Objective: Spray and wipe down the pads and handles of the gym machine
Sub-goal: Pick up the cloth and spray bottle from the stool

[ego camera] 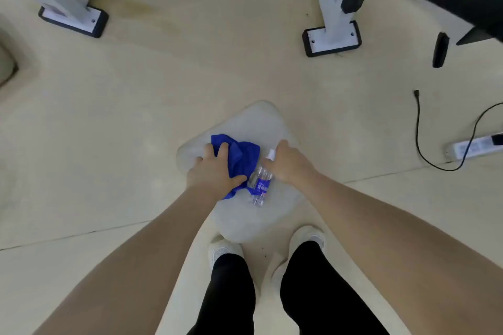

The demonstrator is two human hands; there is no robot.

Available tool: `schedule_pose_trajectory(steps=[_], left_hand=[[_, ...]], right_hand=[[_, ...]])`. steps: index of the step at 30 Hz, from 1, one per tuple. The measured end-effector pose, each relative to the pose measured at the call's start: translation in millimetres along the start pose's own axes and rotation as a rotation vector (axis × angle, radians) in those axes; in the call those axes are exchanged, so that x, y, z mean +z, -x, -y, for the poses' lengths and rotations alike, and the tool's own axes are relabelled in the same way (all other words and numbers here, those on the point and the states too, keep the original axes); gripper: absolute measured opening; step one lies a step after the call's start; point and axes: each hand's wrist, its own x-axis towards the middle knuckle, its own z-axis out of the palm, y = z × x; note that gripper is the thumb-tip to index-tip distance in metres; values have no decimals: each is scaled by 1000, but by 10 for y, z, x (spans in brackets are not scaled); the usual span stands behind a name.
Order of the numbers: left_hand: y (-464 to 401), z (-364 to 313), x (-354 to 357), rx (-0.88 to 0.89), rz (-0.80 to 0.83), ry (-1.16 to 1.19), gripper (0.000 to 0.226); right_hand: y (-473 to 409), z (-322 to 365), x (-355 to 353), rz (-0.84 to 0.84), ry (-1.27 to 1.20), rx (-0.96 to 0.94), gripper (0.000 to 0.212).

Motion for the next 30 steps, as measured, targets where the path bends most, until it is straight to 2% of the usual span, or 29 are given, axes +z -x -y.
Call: schedule_pose_trajectory(steps=[3, 6, 8, 11, 15, 17, 19, 21, 24, 30], left_hand=[[-107, 31, 71, -26, 1, -30, 67], [-180, 59, 91, -45, -50, 53, 42], [-221, 90, 52, -43, -49, 159, 30], [-199, 79, -74, -40, 19, 445, 13], [0, -63, -308, -55, 63, 660, 25], [133, -128, -465, -59, 49, 729, 21], [298, -199, -712, -87, 20, 771, 5], [481, -280, -990, -89, 0, 770, 17], [836, -491, -1553, -55, 16, 835, 13], [1533, -911, -2495, 72, 75, 812, 11]], right_hand=[[-92, 23, 133, -61, -17, -49, 48], [-134, 55, 235, -76, -87, -71, 56], [-165, 73, 246, -84, -159, -73, 55], [-193, 70, 216, -74, -229, -103, 42], [-27, 136, -23, -1, -450, -161, 20], [149, 224, -205, -12, -565, -168, 22], [390, 342, -459, -11, -641, -170, 25], [668, 450, -740, 29, -708, -211, 30], [1213, 648, -1318, 88, -749, -294, 40], [2165, 920, -2264, 159, -788, -328, 22]])
